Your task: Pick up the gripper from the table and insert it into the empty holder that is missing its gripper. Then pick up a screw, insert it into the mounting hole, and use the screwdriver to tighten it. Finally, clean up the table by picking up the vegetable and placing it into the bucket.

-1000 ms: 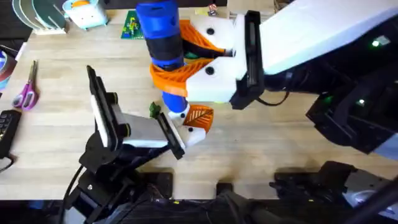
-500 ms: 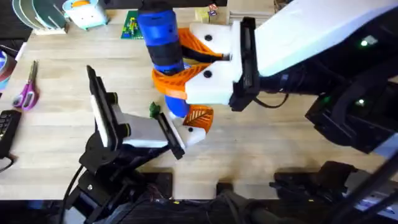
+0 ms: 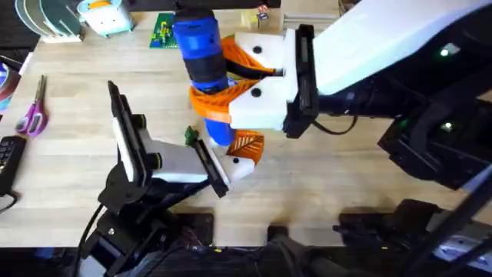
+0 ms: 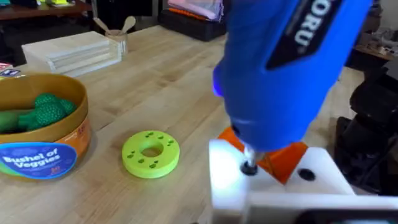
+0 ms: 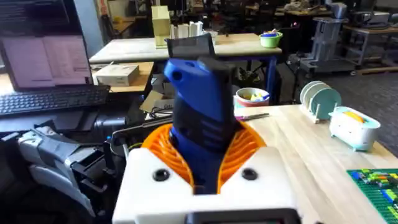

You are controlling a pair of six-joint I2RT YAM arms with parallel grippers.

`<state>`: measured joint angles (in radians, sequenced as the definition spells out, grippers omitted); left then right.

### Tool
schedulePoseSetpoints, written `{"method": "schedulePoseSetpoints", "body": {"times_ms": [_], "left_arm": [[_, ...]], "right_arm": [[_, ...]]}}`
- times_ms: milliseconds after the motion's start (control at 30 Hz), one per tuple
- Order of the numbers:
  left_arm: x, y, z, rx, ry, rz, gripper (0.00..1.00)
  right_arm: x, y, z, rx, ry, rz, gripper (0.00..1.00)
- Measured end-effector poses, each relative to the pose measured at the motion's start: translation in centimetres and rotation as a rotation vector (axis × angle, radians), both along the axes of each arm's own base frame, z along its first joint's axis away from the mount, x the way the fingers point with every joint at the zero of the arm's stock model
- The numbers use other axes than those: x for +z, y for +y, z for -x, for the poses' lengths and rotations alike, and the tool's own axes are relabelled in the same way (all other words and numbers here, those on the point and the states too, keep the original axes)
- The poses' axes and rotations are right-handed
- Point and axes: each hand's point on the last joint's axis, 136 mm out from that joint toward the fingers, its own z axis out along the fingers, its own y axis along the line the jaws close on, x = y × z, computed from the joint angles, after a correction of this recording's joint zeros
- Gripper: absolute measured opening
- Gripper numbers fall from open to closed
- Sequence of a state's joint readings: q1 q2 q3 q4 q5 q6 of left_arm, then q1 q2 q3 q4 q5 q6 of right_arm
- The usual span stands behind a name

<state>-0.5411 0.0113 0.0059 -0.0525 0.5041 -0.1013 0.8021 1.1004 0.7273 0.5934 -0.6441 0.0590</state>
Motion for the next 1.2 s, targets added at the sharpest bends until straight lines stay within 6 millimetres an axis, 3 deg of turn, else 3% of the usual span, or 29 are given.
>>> {"method": "schedulePoseSetpoints", "body": {"times_ms": [167, 433, 600, 733, 967, 1067, 1200], "left_arm": [[0.0, 0.0, 0.0, 0.0, -0.001, 0.0, 0.013], [0.0, 0.0, 0.0, 0.0, -0.001, 0.0, 0.013], [0.0, 0.0, 0.0, 0.0, -0.001, 0.0, 0.013], [0.0, 0.0, 0.0, 0.0, -0.001, 0.0, 0.013], [0.0, 0.0, 0.0, 0.0, -0.001, 0.0, 0.013], [0.0, 0.0, 0.0, 0.0, -0.001, 0.0, 0.013], [0.0, 0.0, 0.0, 0.0, -0.001, 0.0, 0.013]], "right_arm": [[0.3, 0.0, 0.0, 0.001, -0.011, -0.011, 0.131], [4.5, -1.8, 0.2, -0.03, -0.146, -0.145, 0.13], [5.1, -3.7, -1.9, -0.112, -0.177, -0.147, 0.129], [3.1, -5.9, -6.2, -0.256, -0.182, -0.06, 0.127], [-5.6, -14.5, -17.4, -0.638, -0.133, 0.247, 0.125], [-8.4, -18.1, -20.3, -0.752, -0.132, 0.352, 0.124], [-10.7, -21.0, -22.5, -0.852, -0.162, 0.508, 0.123]]}}
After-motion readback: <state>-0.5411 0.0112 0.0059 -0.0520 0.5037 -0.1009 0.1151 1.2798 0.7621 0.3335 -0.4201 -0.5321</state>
